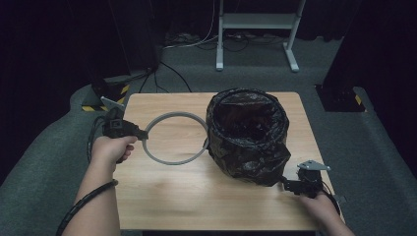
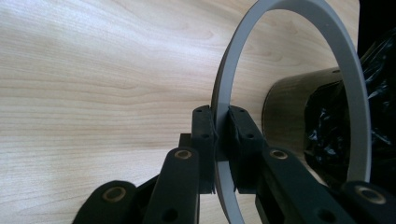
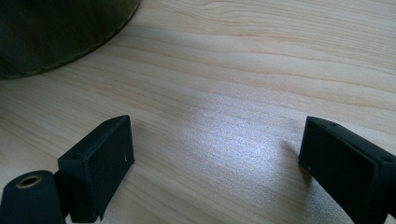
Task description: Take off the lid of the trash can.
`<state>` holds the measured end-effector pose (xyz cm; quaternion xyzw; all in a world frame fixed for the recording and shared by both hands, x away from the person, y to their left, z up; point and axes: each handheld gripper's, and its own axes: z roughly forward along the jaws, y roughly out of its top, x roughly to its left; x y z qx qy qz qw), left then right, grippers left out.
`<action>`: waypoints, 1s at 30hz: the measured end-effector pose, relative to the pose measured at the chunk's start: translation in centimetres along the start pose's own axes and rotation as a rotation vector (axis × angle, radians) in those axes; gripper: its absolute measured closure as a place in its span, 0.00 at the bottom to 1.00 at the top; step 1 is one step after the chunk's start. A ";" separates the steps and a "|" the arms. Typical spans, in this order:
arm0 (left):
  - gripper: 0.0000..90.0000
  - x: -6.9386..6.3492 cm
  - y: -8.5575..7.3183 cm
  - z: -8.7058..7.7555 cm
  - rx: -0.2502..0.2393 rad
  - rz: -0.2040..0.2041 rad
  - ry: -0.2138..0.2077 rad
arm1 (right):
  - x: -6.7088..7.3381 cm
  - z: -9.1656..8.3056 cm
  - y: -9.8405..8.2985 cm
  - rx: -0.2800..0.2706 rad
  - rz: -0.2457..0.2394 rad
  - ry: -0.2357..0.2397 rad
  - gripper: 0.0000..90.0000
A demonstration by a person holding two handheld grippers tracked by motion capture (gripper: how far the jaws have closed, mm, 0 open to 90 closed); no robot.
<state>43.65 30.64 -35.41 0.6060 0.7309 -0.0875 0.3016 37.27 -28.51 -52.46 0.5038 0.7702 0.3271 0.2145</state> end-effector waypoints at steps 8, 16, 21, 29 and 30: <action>0.91 0.5 -0.4 1.0 0.021 0.005 0.014 | 0.0 0.0 0.0 0.000 0.000 0.000 0.11; 0.92 1.0 -0.7 1.9 0.037 0.008 0.030 | 0.0 0.0 0.0 0.000 0.000 0.000 0.11; 0.92 1.5 -1.0 2.6 0.045 0.004 0.061 | 0.0 0.0 0.0 0.000 0.000 0.000 0.11; 0.92 1.9 -1.3 3.4 0.061 0.013 0.085 | 0.0 0.0 0.0 0.001 0.001 0.000 0.11; 0.92 2.1 -1.4 3.7 0.063 0.011 0.089 | 0.0 0.0 0.0 0.001 0.001 0.000 0.11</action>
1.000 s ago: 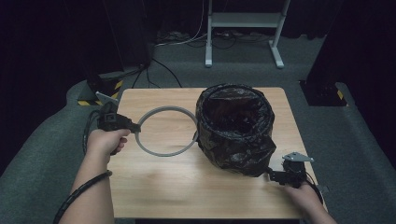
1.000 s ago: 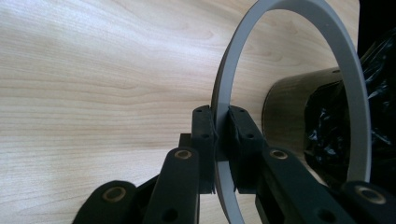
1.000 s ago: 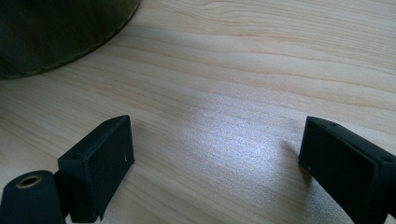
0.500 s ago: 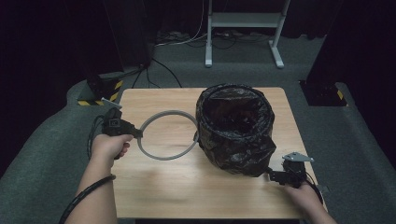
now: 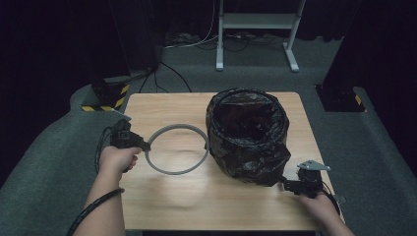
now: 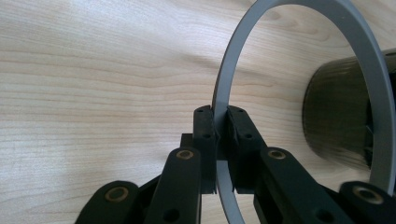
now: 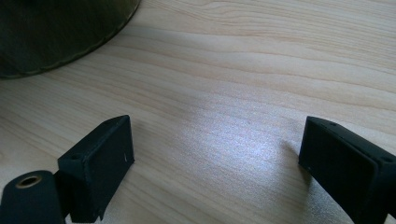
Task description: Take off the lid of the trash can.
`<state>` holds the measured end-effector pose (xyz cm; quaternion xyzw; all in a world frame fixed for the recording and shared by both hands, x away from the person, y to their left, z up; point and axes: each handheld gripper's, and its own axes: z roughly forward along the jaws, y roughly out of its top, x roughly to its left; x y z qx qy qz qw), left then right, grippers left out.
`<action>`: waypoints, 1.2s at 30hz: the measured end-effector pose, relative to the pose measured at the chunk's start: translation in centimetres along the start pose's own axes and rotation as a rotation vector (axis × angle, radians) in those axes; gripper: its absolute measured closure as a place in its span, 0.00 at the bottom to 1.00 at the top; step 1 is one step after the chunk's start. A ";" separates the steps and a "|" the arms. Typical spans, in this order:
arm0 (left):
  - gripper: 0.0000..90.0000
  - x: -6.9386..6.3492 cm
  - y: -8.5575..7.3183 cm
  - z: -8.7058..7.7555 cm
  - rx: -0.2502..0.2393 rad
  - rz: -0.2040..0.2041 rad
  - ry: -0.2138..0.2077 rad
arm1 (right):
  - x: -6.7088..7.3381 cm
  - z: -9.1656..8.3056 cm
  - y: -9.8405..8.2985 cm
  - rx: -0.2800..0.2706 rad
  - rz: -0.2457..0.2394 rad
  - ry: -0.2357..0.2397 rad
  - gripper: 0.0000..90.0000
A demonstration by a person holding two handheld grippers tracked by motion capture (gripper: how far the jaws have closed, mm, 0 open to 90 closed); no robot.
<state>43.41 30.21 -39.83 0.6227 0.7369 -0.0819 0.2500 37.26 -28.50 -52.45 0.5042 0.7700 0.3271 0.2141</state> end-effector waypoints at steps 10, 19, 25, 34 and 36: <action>0.92 0.7 -0.4 1.5 0.024 -0.001 0.016 | 0.0 0.0 0.0 0.000 -0.001 0.000 0.11; 0.92 1.4 -1.1 3.4 0.045 -0.021 0.014 | 0.0 0.0 0.0 0.000 0.000 0.000 0.11; 0.92 1.9 -1.6 4.4 0.062 -0.012 0.028 | 0.0 0.0 0.0 0.000 0.000 0.000 0.11; 0.92 2.2 -2.1 5.6 0.044 -0.018 0.029 | 0.0 0.0 0.0 0.000 0.000 0.000 0.11; 0.92 2.2 -2.1 5.8 0.047 0.000 0.043 | 0.0 0.0 0.0 0.000 0.000 0.000 0.11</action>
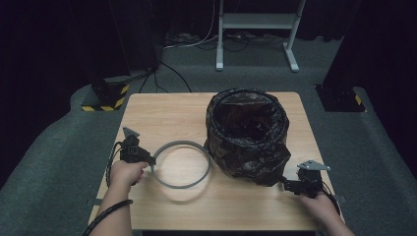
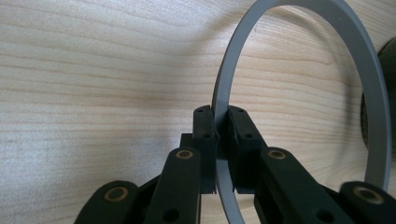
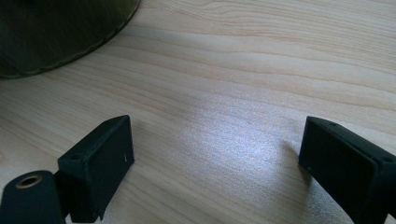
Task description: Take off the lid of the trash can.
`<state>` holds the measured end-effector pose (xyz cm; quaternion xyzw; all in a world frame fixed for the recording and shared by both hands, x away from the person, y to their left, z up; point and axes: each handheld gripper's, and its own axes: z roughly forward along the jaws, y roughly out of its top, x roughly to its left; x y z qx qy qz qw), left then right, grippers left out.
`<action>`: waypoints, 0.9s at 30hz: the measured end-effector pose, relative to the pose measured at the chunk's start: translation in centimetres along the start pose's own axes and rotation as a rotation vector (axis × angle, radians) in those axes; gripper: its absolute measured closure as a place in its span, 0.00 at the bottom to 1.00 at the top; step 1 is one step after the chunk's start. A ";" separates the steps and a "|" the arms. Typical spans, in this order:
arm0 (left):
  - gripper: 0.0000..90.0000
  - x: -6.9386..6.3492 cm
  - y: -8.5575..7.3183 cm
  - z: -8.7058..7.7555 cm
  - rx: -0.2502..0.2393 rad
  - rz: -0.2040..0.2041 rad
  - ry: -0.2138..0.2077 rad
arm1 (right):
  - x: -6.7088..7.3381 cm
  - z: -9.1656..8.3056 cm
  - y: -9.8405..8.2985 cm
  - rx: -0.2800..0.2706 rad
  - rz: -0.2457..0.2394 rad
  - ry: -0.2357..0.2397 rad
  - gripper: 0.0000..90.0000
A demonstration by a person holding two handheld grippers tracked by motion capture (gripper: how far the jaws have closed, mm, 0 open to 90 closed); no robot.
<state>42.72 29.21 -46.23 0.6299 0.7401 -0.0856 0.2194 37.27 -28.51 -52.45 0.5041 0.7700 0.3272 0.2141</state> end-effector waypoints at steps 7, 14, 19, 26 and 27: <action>0.92 -0.5 -0.1 1.0 -0.036 -0.002 -0.009 | 0.0 0.0 0.0 0.000 0.000 0.000 0.11; 0.92 -1.0 -0.1 1.6 -0.046 0.013 -0.003 | 0.0 0.0 0.0 0.000 0.000 0.000 0.11; 0.92 -1.2 -0.1 2.1 -0.055 0.005 0.001 | 0.0 0.0 0.0 -0.001 -0.002 0.000 0.11; 0.92 -1.5 -0.2 2.5 -0.078 0.021 0.023 | 0.0 0.0 0.0 0.000 0.000 0.000 0.11; 0.92 -1.6 -0.3 2.7 -0.093 0.014 0.026 | 0.0 0.0 0.0 0.000 -0.001 0.001 0.11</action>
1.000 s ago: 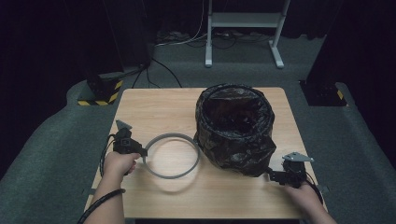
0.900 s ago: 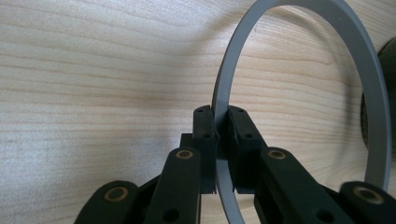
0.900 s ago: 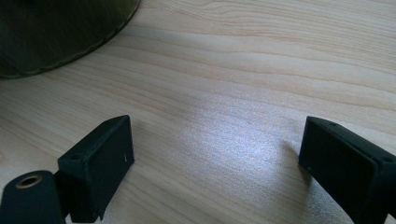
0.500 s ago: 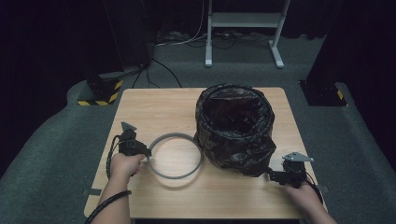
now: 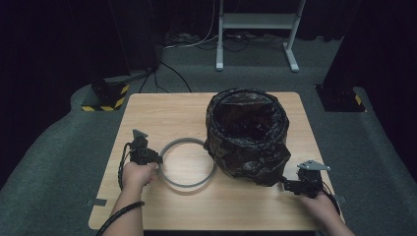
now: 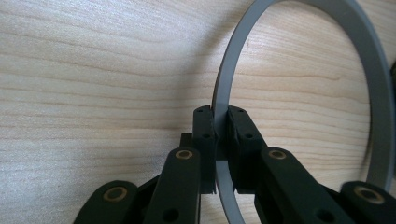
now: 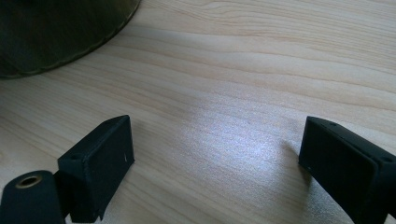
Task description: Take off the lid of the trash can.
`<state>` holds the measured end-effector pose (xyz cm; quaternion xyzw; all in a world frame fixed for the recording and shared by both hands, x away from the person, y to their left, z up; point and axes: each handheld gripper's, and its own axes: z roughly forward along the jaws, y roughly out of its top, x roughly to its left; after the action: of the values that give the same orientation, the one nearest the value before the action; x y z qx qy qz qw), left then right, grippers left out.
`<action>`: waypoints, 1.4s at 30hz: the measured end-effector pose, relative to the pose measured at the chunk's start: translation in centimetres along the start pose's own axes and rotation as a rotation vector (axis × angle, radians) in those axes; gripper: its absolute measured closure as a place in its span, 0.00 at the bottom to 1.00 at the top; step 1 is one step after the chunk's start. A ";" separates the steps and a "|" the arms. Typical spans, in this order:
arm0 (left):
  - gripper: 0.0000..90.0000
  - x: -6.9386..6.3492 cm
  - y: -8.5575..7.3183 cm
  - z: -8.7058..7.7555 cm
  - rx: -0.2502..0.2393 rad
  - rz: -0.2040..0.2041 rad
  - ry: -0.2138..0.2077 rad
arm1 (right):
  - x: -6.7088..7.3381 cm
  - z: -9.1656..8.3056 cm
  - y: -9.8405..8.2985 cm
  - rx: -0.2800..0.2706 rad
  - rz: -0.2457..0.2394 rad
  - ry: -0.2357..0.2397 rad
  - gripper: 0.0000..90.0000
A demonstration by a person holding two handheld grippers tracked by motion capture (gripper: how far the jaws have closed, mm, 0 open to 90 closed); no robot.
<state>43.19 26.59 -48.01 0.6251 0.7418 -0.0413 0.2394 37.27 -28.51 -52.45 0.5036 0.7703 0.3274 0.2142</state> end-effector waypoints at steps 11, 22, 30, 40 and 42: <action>0.83 0.7 -0.6 0.4 0.006 0.018 -0.011 | 0.0 0.0 0.0 0.000 0.000 -0.001 0.11; 0.59 -1.2 -1.2 -0.8 -0.155 0.135 -0.082 | 0.0 0.0 0.0 -0.001 0.001 0.000 0.11; 0.41 -2.5 -2.5 -0.5 -0.268 0.247 -0.110 | 0.0 0.0 0.0 -0.001 0.001 -0.001 0.11; 0.34 -4.8 -4.2 -0.2 -0.440 0.398 -0.127 | 0.0 0.0 0.0 -0.001 0.000 0.000 0.11; 0.33 -5.0 -4.4 0.0 -0.443 0.422 -0.122 | 0.0 0.0 0.0 -0.001 0.001 0.000 0.11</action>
<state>39.53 21.11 -47.01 0.6943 0.5707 0.1348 0.4172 37.28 -28.49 -52.46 0.5037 0.7701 0.3278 0.2142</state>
